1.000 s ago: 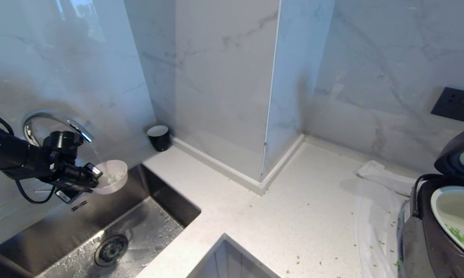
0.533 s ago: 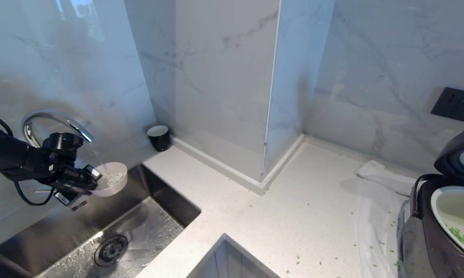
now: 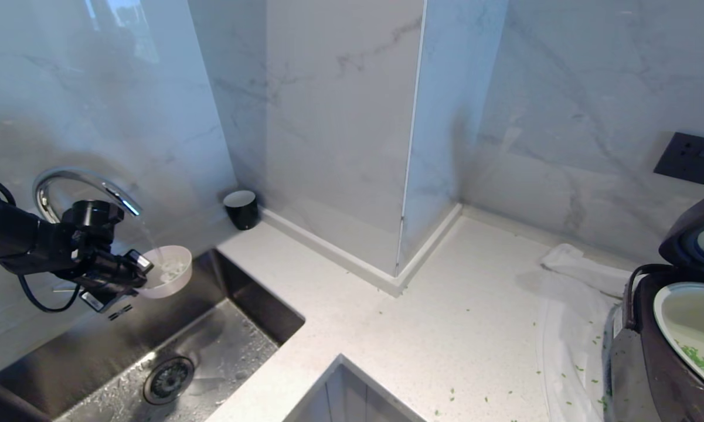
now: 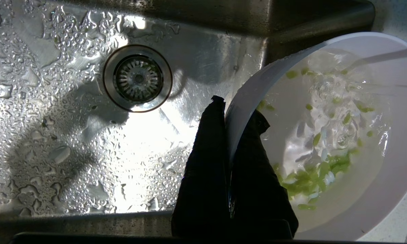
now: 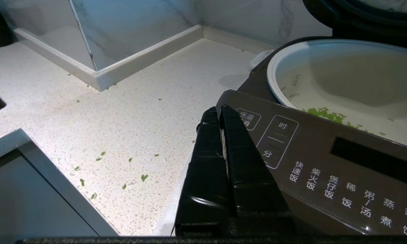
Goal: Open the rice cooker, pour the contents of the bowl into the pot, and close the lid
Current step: Fill a bowl with water from the tap
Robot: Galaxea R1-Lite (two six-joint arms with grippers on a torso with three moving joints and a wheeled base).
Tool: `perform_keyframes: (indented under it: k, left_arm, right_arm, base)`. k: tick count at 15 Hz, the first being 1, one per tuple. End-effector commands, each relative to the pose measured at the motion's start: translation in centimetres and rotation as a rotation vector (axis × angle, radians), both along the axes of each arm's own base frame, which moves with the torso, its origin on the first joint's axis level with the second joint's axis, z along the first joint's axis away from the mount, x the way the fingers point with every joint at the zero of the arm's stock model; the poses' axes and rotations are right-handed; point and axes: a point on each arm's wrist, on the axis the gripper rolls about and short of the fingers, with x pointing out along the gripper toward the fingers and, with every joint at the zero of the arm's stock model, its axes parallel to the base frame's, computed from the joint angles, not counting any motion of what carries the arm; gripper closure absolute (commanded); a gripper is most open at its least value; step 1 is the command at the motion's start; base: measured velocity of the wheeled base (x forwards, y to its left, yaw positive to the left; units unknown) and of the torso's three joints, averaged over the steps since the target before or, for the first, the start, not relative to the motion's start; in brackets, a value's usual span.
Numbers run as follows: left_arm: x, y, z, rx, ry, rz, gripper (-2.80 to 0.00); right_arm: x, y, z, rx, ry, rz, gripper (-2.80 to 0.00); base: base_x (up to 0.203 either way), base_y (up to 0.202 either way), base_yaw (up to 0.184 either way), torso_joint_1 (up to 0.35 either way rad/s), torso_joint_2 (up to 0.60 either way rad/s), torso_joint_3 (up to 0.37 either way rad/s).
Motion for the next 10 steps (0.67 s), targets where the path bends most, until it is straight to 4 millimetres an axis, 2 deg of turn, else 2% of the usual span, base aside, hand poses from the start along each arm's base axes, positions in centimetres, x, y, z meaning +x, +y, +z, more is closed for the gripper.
perform_keyframes:
  k: [1,10]
  left_arm:
    - [-0.09,-0.05,0.2,0.0,-0.003,0.002,0.0]
    - [-0.82,-0.71,0.79,-0.002,-0.005,-0.008,0.0]
  right_arm:
    - [0.0,0.0,0.0,0.0,0.0,0.001,0.0]
    - [0.0,0.0,0.0,0.0,0.0,0.001,0.0]
  base:
    - [0.0,0.0,0.0,0.0,0.0,0.0]
    - [0.0,0.0,0.0,0.0,0.0,0.0]
